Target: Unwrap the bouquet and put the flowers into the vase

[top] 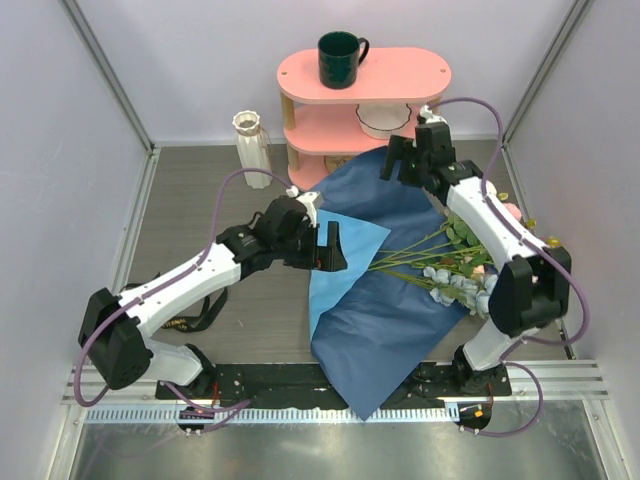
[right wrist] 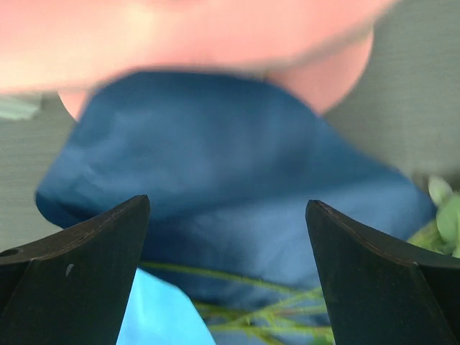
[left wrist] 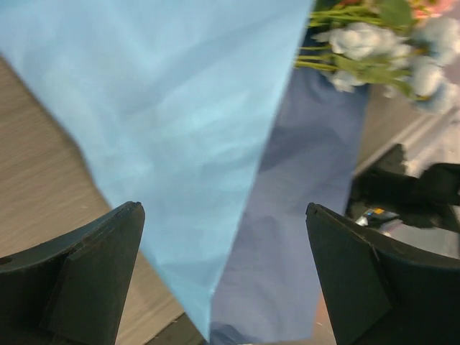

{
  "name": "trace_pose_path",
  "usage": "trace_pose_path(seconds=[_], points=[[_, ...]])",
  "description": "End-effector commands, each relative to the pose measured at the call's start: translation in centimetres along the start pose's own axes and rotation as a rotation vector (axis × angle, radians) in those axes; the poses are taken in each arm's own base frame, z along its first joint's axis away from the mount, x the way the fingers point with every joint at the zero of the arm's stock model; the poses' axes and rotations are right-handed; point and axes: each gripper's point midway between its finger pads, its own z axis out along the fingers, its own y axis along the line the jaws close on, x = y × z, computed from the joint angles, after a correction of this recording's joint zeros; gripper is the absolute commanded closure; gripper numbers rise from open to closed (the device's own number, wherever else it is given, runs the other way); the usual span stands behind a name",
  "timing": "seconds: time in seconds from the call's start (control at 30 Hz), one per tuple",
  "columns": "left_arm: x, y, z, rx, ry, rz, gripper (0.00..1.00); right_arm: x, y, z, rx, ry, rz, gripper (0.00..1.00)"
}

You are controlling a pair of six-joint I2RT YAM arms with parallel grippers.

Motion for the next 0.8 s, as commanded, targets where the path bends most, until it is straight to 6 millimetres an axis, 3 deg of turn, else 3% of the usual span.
trace_pose_path(seconds=[0.0,0.1,0.13,0.2,0.23,0.27,0.3,0.33,0.37,0.43,0.47,0.53,0.6,0.63,0.67,0.7,0.77], points=[[0.2,3.1,-0.4,-0.176,0.04,0.105,0.0,1.0,-0.7,-5.4,-0.016,-0.032,0.037,0.04],[0.8,2.0,0.0,-0.137,0.066,0.157,0.0,3.5,-0.4,-7.0,-0.079,-0.011,0.072,0.04],[1.0,2.0,-0.1,-0.15,0.068,0.166,0.0,6.0,-0.6,-7.5,-0.111,0.03,0.078,0.04],[1.5,1.9,-0.2,-0.142,0.061,0.163,0.0,8.3,1.4,-8.2,-0.264,0.066,0.087,0.04],[1.6,1.7,-0.2,-0.121,0.049,0.157,0.0,11.0,1.5,-8.9,-0.321,0.1,0.086,0.03],[0.6,0.5,-0.6,-0.066,-0.014,0.153,0.0,11.5,3.9,-10.1,-0.488,0.099,0.087,0.02],[1.2,0.5,-0.5,-0.042,-0.009,0.145,0.0,12.3,4.7,-10.8,-0.562,0.099,0.094,0.01],[0.9,0.0,-0.9,-0.018,-0.034,0.14,0.0,15.4,4.7,-10.9,-0.601,0.151,0.12,0.0],[0.4,-0.7,-1.3,0.015,-0.071,0.138,0.0,15.5,6.6,-11.8,-0.686,0.13,0.131,0.0],[-0.3,-1.5,-1.9,0.046,-0.108,0.138,0.0,17.8,7.9,-12.0,-0.717,0.163,0.128,0.0],[-0.8,-1.9,-2.2,0.059,-0.136,0.141,0.0,19.2,10.0,-12.5,-0.764,0.183,0.094,0.0],[-1.7,-2.1,-3.2,0.055,-0.19,0.131,0.0,19.3,11.8,-12.1,-0.766,0.165,0.088,0.0],[-2.4,-2.3,-4.6,0.064,-0.246,0.119,0.0,20.7,14.5,-11.4,-0.796,0.209,0.065,0.0],[-2.9,-2.0,-5.2,0.051,-0.286,0.11,0.0,19.1,16.7,-11.7,-0.836,0.187,0.049,0.0],[-2.6,-1.4,-5.4,0.038,-0.305,0.1,0.0,19.5,18.4,-12.0,-0.864,0.204,0.028,0.01],[-3.2,-1.5,-7.3,0.046,-0.37,0.082,0.0,18.9,20.5,-11.1,-0.872,0.203,0.022,0.01],[-3.4,-0.3,-8.7,0.004,-0.433,0.062,0.0,18.8,23.2,-11.0,-0.907,0.221,0.024,0.02]])
